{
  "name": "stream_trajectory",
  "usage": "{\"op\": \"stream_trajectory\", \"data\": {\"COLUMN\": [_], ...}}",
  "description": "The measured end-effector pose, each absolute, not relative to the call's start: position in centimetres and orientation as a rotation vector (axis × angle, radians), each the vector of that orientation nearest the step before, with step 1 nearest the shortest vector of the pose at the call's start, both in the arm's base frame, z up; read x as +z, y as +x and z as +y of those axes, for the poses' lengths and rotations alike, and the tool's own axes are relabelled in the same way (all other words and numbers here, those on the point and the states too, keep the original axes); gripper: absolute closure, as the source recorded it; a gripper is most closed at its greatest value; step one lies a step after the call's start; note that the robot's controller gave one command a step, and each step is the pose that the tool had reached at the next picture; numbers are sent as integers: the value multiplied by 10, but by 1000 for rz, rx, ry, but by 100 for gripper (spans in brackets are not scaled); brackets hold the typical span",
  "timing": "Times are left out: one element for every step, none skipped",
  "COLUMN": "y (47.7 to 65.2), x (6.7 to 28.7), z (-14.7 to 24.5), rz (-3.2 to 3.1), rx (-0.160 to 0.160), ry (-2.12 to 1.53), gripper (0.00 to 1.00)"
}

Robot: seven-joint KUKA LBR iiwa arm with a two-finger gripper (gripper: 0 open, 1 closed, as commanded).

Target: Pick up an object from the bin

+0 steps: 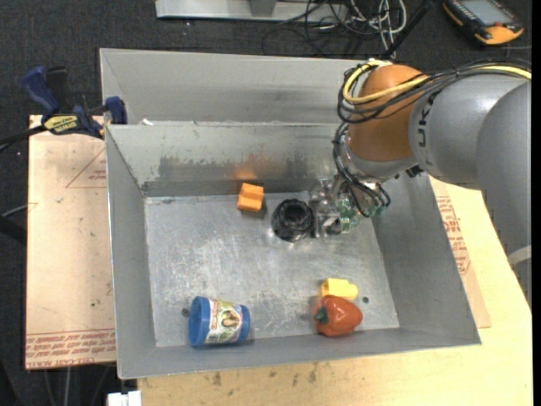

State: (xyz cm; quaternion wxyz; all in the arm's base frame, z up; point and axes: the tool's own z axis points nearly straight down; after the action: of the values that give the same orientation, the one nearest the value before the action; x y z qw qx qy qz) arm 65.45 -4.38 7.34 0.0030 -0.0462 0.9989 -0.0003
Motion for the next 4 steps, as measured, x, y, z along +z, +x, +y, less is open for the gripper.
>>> {"op": "stream_trajectory", "data": {"y": [654,648,656,656], "x": [73,130,151,152], "z": [-44,-42,-30,-30], "rz": [3132,3139,3135,3134], "rx": [-1,2,1,1], "ry": [-146,-155,-164,-164], "gripper": [100,100,0,0]}}
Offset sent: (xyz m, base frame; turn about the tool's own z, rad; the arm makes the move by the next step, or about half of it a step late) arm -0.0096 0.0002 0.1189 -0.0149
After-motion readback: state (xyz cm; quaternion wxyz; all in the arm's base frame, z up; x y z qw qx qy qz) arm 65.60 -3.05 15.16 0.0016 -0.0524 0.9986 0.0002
